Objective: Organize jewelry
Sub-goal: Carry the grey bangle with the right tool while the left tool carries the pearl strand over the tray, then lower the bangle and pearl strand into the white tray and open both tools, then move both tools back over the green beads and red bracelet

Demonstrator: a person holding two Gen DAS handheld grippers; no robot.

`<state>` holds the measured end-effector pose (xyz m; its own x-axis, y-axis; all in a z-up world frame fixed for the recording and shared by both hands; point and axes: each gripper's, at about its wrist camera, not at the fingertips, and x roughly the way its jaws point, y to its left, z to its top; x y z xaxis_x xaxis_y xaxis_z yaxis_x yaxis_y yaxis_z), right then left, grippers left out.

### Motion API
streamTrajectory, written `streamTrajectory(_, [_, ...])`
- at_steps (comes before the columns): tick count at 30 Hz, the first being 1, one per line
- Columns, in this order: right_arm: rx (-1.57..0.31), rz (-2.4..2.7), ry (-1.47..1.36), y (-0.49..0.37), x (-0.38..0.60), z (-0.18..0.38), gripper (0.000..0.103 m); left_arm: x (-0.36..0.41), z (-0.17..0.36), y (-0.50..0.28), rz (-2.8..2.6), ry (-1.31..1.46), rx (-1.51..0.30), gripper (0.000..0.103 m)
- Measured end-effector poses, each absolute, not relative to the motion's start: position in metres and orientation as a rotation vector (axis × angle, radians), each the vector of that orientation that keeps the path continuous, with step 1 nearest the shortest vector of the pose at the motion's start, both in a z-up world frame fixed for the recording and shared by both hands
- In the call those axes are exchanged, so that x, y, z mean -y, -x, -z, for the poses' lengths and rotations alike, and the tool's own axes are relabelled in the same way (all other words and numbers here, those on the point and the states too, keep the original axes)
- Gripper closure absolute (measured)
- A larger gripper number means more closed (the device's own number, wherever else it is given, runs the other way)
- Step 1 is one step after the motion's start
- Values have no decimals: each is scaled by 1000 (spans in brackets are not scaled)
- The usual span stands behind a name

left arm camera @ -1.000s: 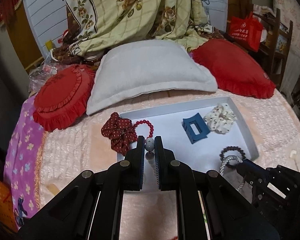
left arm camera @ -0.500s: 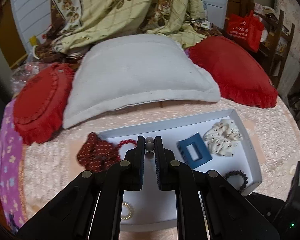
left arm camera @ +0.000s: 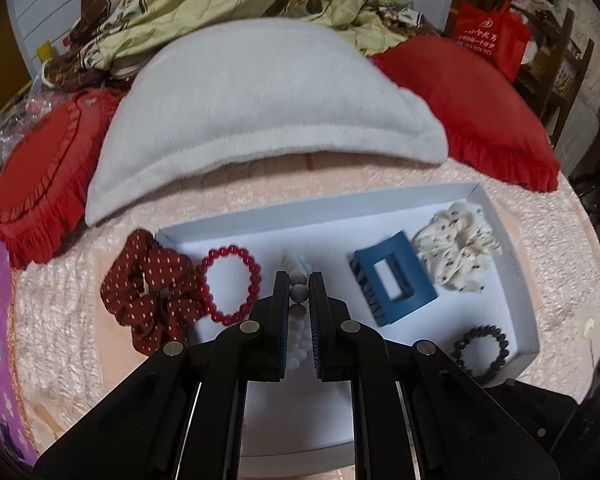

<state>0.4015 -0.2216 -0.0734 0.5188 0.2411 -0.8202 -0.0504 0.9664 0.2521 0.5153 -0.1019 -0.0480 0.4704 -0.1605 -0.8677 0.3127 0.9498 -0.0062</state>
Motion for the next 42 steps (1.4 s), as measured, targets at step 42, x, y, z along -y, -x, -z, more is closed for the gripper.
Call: streamTrajectory(42, [-936,-106,-231,-305,251,35,68,15,28,-362,227,-33,-998,78])
